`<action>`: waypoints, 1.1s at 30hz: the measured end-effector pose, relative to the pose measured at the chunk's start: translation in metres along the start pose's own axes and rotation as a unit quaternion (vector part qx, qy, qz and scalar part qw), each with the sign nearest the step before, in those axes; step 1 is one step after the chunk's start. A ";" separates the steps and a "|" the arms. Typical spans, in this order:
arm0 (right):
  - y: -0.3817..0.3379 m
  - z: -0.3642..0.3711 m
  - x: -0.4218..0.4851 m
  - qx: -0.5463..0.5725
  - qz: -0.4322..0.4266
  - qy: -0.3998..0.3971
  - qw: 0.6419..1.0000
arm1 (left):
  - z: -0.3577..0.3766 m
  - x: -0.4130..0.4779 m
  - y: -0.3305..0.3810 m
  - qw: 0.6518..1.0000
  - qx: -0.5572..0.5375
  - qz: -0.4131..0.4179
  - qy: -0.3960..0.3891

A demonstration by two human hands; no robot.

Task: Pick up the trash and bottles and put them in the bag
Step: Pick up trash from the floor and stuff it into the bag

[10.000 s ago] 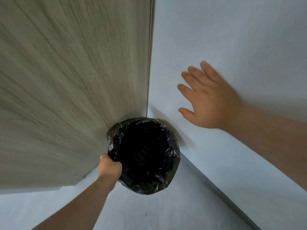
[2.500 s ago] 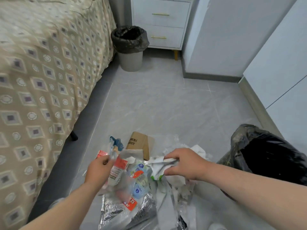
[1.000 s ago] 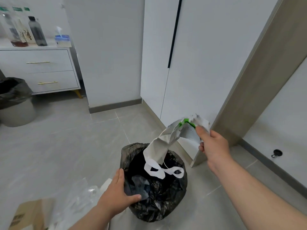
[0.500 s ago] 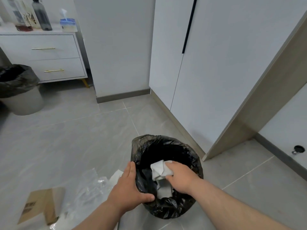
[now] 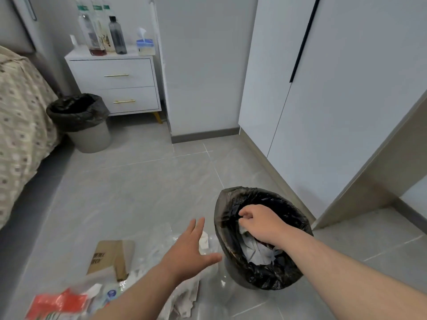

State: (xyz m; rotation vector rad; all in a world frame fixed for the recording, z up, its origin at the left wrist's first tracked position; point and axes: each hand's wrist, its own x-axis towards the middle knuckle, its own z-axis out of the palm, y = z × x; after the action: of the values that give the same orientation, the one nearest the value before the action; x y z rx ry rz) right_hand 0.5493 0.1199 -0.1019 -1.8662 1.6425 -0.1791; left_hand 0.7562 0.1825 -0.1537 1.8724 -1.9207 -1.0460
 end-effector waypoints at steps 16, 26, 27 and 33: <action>-0.094 0.181 0.014 -0.230 -0.133 -0.235 0.935 | -0.001 -0.132 -0.252 0.892 -0.134 -0.409 0.141; -0.077 0.242 0.046 -0.215 -0.028 -0.214 0.953 | 0.046 -0.104 -0.303 0.904 0.021 -0.424 0.046; -0.076 0.247 0.047 -0.211 -0.009 -0.223 0.952 | 0.048 -0.104 -0.304 0.905 0.030 -0.423 0.043; -0.076 0.276 0.043 -0.233 0.022 -0.276 0.932 | 0.050 -0.111 -0.312 0.920 0.025 -0.384 0.070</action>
State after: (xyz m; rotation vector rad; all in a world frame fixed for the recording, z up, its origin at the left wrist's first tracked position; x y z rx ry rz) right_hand 0.7587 0.1822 -0.2911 -1.9613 1.3920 0.7552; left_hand 0.9760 0.3311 -0.3584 2.7297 -1.1263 -0.9967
